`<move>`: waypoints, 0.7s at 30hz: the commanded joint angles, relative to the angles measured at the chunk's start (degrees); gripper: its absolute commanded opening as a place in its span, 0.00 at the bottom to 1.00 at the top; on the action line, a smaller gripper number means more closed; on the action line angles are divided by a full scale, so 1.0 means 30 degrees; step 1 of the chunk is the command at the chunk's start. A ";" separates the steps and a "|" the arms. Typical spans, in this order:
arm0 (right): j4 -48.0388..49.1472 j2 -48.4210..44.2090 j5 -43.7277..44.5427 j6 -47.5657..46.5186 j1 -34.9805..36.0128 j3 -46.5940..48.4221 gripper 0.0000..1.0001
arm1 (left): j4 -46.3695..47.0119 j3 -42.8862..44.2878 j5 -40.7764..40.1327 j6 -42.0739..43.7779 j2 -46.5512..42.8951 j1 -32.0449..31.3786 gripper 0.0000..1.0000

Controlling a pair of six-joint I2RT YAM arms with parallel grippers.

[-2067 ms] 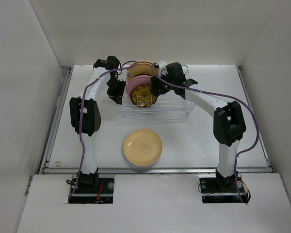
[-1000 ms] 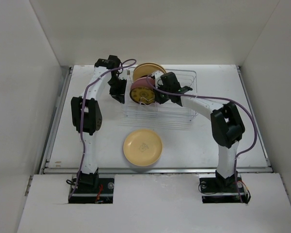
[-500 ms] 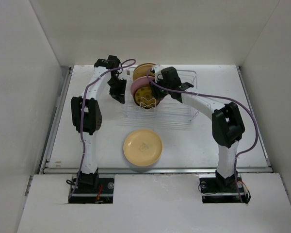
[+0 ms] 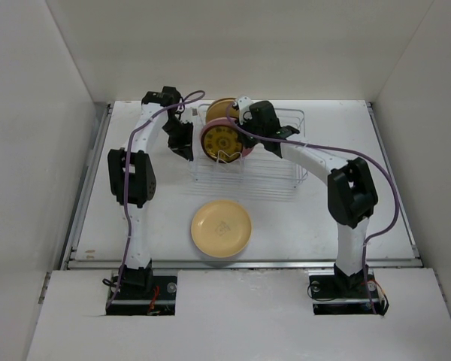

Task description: Unload the plates from the dish rack

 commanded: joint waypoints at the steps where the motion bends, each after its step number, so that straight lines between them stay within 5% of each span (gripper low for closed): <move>1: 0.1176 -0.1447 0.0689 0.0060 0.0073 0.0909 0.00 | 0.0020 0.0020 0.0235 -0.0358 0.0602 0.0452 0.00; 21: 0.0358 -0.5525 0.1889 -0.1112 0.0689 -0.1582 0.00 | 0.0784 -0.0507 0.0499 -0.0800 -0.0131 0.0981 0.00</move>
